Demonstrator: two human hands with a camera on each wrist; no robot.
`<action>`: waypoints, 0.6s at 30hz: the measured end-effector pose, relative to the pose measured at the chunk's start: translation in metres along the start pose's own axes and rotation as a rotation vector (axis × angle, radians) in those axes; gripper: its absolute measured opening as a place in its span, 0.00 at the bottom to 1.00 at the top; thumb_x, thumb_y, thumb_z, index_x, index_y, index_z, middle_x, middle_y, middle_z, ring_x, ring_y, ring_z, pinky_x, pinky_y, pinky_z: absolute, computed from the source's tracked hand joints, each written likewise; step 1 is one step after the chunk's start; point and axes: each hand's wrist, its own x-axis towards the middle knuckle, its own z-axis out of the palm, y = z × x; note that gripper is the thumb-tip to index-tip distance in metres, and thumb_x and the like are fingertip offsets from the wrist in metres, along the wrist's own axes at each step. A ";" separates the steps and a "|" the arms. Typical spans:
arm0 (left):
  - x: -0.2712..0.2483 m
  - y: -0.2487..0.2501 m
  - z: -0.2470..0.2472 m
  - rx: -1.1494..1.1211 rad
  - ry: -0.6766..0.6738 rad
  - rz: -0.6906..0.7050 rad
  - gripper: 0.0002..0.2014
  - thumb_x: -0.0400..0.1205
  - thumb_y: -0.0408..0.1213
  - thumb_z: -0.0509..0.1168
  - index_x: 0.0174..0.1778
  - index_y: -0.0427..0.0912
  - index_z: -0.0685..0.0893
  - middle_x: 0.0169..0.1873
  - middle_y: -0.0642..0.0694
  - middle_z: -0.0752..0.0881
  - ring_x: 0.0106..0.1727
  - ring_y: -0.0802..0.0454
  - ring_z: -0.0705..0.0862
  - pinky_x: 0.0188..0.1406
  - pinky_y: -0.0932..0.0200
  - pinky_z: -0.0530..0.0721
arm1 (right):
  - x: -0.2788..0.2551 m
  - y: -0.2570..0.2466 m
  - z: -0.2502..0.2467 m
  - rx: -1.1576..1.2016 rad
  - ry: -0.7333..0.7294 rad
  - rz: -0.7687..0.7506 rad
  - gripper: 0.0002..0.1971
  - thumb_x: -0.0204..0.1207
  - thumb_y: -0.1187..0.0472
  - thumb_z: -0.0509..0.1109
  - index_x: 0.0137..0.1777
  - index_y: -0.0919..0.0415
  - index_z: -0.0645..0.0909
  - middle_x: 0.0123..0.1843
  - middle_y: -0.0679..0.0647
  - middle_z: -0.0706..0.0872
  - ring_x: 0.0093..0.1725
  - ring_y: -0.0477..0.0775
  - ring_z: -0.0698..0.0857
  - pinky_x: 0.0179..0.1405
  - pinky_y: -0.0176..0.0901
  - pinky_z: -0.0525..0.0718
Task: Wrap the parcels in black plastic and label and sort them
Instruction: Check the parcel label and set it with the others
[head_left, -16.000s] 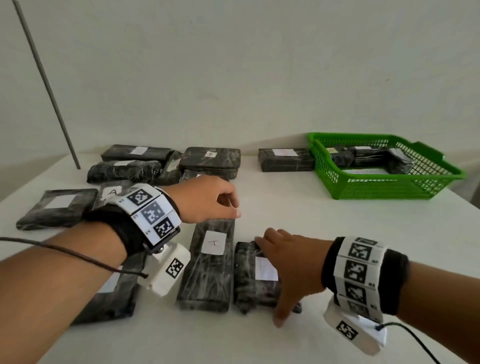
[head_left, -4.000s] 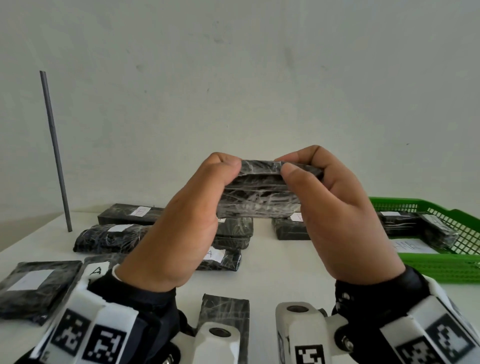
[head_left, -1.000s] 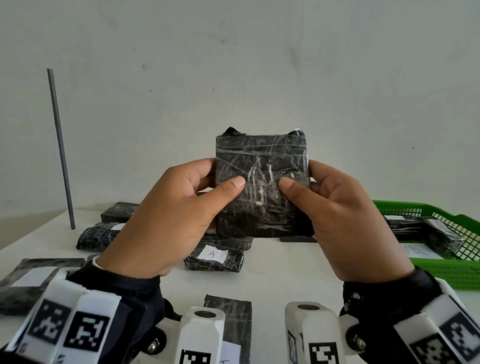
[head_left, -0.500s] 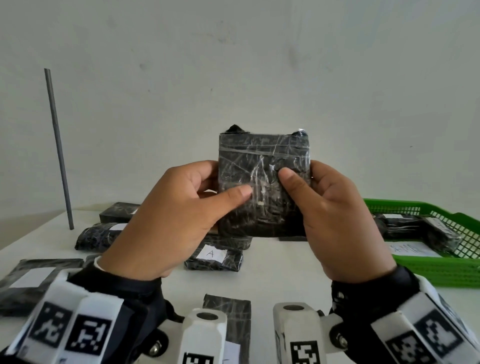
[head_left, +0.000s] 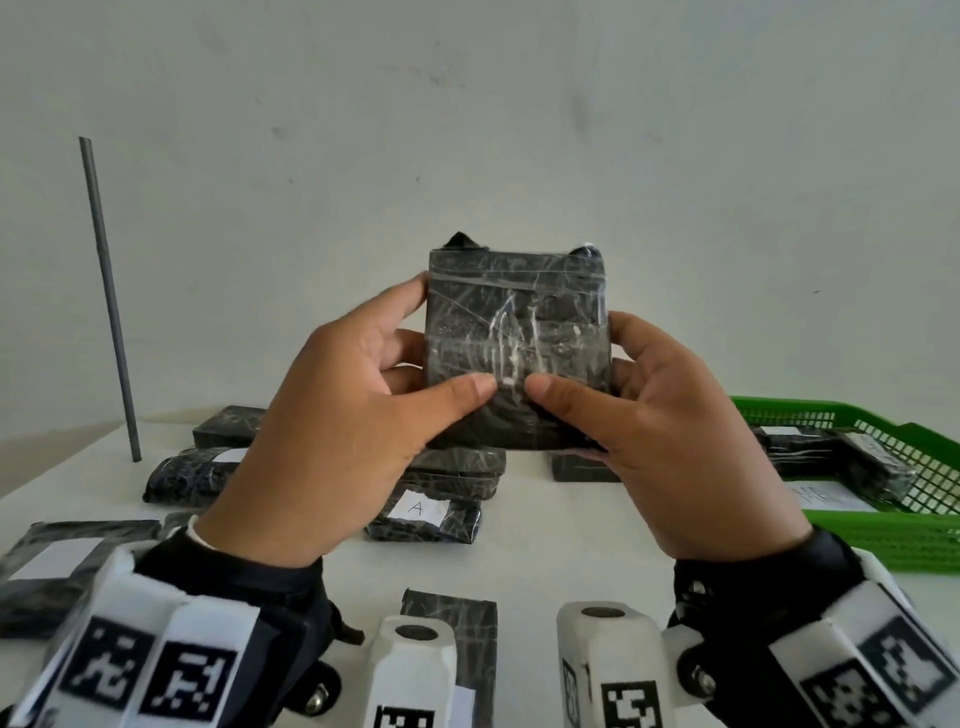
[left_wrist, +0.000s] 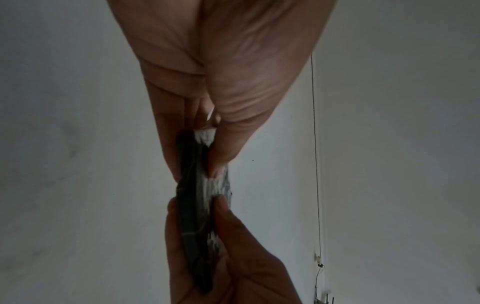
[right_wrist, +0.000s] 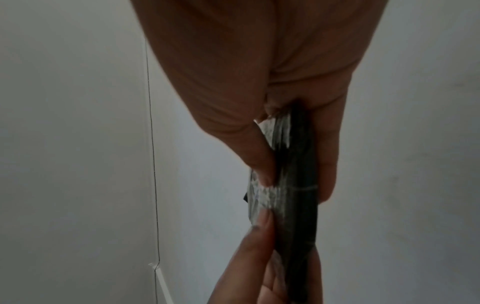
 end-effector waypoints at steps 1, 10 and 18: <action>0.000 0.000 0.000 0.001 -0.003 0.011 0.29 0.78 0.31 0.76 0.73 0.60 0.82 0.53 0.51 0.95 0.53 0.48 0.95 0.60 0.46 0.91 | 0.000 0.000 0.000 0.015 -0.007 -0.011 0.15 0.82 0.68 0.74 0.67 0.61 0.82 0.54 0.58 0.96 0.55 0.58 0.96 0.60 0.54 0.92; 0.001 0.001 -0.009 -0.146 -0.022 -0.002 0.28 0.72 0.36 0.73 0.67 0.63 0.83 0.55 0.52 0.95 0.56 0.50 0.94 0.49 0.59 0.92 | -0.004 -0.006 -0.008 0.132 -0.063 0.013 0.13 0.90 0.65 0.61 0.63 0.61 0.87 0.55 0.61 0.96 0.56 0.59 0.95 0.55 0.51 0.93; -0.002 0.002 -0.001 0.005 -0.082 -0.007 0.34 0.81 0.31 0.76 0.81 0.61 0.76 0.64 0.59 0.91 0.58 0.51 0.94 0.68 0.47 0.87 | -0.004 -0.005 -0.007 0.071 -0.057 0.025 0.11 0.83 0.66 0.70 0.63 0.61 0.85 0.54 0.57 0.96 0.55 0.56 0.96 0.62 0.54 0.92</action>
